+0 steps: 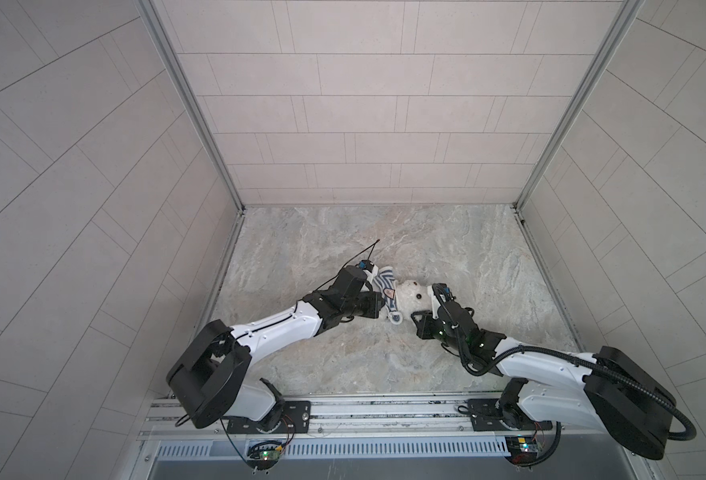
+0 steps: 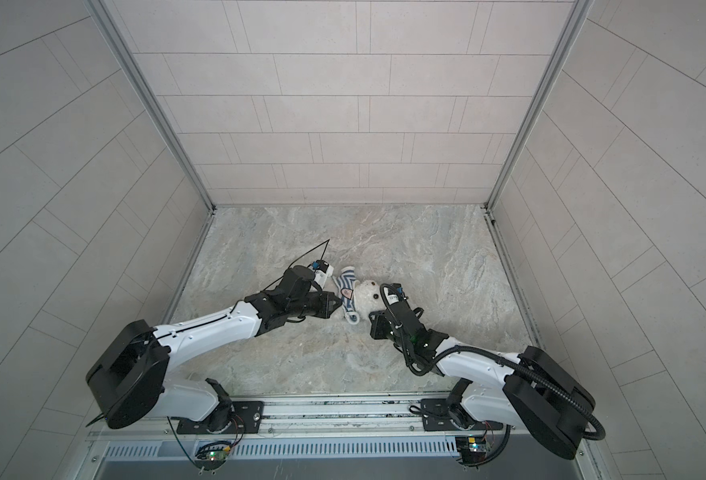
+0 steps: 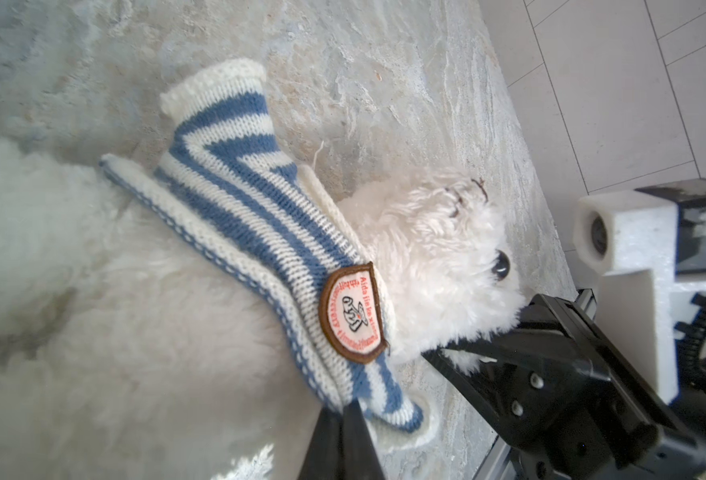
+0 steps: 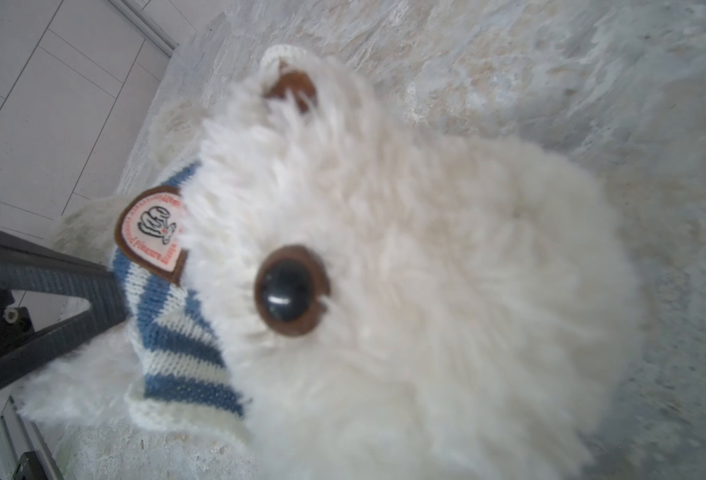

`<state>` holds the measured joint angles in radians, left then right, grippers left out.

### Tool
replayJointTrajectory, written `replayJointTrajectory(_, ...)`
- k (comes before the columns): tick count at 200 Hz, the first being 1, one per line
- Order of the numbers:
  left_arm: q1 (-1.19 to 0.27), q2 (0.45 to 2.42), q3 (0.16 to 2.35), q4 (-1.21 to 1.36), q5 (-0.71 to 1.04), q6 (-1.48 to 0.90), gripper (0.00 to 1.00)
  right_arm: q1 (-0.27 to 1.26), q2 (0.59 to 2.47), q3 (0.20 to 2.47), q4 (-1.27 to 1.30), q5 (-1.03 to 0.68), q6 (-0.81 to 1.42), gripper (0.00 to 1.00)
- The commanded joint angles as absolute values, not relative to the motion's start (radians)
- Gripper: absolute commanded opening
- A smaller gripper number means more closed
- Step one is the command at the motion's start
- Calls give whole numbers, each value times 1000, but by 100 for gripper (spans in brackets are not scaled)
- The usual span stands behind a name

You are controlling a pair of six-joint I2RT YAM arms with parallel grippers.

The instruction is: Dress the teddy bear

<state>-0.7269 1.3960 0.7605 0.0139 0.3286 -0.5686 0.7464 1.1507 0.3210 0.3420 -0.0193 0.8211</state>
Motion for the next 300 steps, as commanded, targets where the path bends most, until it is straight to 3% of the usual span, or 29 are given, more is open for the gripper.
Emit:
replayJointTrajectory(1,-710,1343,729,-11,329,-555,8,748,1105,298,315,61,840,0)
replayJointTrajectory(31,-668,1286,695,0,385,-571,7,747,1038,280,261,110,841,0)
replayJointTrajectory(41,-667,1256,686,-4,397,-558,0,747,1009,271,231,136,847,0)
replayJointTrajectory(109,-673,1183,615,-44,611,-514,4,747,809,213,136,226,810,0)
replayJointTrajectory(225,-736,1247,576,56,538,-612,0,771,860,255,185,230,852,0)
replayJointTrajectory(300,-598,1277,521,-126,501,-489,0,824,693,266,7,406,928,0)
